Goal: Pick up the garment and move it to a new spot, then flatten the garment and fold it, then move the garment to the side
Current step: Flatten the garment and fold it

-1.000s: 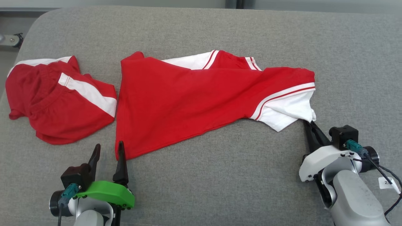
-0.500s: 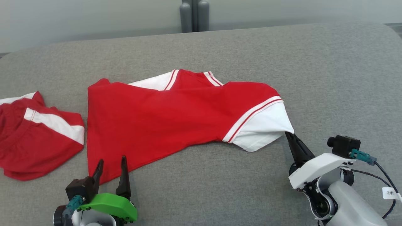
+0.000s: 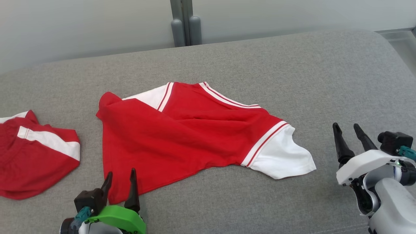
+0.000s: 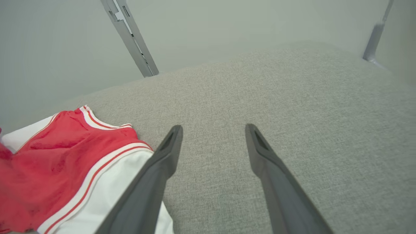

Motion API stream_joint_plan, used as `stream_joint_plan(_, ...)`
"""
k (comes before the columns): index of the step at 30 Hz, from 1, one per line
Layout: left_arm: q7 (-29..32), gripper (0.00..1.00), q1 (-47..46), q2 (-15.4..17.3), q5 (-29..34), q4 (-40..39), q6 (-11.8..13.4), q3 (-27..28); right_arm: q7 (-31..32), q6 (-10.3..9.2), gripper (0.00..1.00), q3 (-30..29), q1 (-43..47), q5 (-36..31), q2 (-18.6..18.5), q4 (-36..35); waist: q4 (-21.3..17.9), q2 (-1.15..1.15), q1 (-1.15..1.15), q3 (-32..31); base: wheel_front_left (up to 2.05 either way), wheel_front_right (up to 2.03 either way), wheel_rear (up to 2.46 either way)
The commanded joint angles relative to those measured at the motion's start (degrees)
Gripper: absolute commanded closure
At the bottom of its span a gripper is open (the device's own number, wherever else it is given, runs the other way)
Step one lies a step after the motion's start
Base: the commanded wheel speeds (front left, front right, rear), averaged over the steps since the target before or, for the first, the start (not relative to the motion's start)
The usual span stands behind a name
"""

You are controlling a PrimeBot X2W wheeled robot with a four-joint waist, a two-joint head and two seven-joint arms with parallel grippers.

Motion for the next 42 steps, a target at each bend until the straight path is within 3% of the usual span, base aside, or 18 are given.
stream_joint_plan(1, 0.02, 0.00, 0.56, 0.23, 0.16, 0.05, 0.15, 0.04, -0.20, 0.02, 0.00, -2.69, 1.15, -3.83, 2.44, -0.47, 1.08, 0.00, 0.00, 0.22, 0.00, 0.00, 0.00)
stream_joint_plan(6, 0.02, 0.00, 0.47, 0.22, 0.29, -0.01, 0.09, -0.16, -0.23, -0.02, 0.00, -4.61, 1.65, -9.14, 4.60, -2.10, 2.81, 0.00, 0.00, 0.40, 0.00, 0.00, 0.00)
stream_joint_plan(18, 0.02, 0.00, -2.17, 0.22, 0.44, -1.54, -0.66, -2.07, -0.23, -0.02, 0.00, 4.22, -8.23, -13.59, 4.27, 3.35, 9.46, 0.00, 0.00, 4.18, 0.00, 0.00, 0.00)
stream_joint_plan(30, 0.02, 0.00, -5.51, 0.21, -1.66, -3.57, -0.34, -5.10, 1.45, -0.02, 0.00, 17.84, -24.07, -10.12, 0.46, 12.98, 17.91, 0.00, 0.00, 10.31, 0.00, 0.00, 0.00)
stream_joint_plan(42, 0.02, 0.00, -8.51, 0.18, -4.71, -6.54, 0.02, -10.34, 4.60, -0.02, 0.00, 24.60, -36.38, -7.25, -0.66, 24.33, 25.69, 0.00, 0.00, 17.04, 0.00, 0.00, 0.00)
